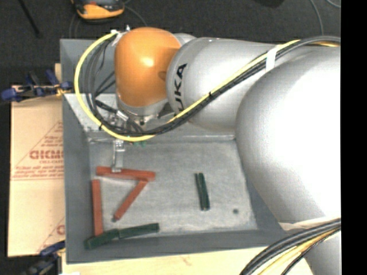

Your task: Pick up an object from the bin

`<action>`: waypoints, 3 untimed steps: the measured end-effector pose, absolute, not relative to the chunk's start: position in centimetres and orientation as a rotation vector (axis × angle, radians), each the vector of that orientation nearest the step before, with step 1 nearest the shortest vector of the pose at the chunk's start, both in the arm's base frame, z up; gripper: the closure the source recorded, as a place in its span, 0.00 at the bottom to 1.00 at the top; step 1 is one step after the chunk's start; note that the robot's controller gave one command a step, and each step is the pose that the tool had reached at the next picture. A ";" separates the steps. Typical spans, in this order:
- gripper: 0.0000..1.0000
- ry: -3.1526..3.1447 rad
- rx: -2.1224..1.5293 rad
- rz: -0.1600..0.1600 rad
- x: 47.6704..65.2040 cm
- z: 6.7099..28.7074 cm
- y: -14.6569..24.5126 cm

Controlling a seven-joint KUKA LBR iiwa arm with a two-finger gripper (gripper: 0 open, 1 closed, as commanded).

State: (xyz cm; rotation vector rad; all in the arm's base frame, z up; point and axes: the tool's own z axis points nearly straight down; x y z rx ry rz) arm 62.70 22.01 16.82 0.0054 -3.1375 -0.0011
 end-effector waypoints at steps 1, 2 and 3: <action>0.00 -3.145 0.000 -0.004 62.9 17.3 21.9; 0.00 -3.150 0.167 -0.003 61.8 14.7 21.8; 1.00 -3.118 0.410 -0.005 56.0 7.3 20.1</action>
Offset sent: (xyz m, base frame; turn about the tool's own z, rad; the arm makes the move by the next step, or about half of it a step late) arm -0.0316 -0.0054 -0.0709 -0.2524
